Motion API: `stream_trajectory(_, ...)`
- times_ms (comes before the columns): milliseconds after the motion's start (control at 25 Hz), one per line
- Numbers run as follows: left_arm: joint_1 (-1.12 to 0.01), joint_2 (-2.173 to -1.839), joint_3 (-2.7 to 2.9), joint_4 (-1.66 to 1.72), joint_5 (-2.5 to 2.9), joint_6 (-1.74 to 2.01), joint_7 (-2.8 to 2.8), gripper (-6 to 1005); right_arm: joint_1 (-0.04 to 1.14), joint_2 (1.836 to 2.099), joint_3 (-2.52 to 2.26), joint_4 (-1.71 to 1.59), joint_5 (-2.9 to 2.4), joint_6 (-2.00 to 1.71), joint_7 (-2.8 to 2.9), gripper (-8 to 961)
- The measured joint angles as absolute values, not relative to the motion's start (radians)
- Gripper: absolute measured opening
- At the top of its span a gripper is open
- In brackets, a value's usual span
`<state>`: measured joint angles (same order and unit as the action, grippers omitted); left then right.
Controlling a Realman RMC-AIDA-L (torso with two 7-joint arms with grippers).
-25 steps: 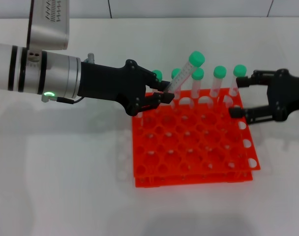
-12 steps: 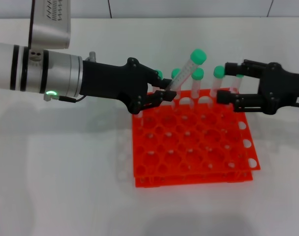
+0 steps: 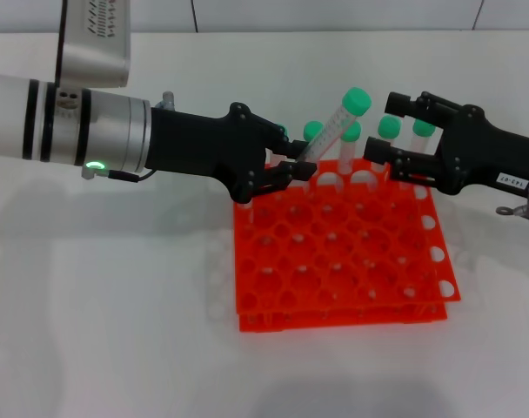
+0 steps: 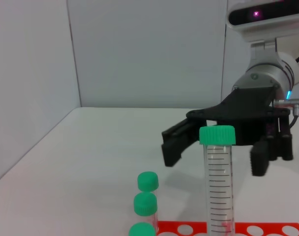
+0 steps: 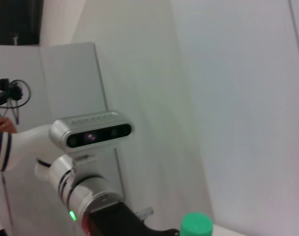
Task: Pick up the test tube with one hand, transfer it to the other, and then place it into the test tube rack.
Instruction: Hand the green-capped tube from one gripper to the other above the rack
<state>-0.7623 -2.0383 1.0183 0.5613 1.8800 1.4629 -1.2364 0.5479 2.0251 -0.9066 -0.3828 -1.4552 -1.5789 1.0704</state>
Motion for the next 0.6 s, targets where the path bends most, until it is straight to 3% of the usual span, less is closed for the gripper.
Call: stream_trajectory(600, -0.77, -2.051, 1.019, 0.563, 1.881, 1.434, -1.236, 234, 0.592, 2.028, -0.919, -0.221, -1.339, -1.59, 0.916, 813)
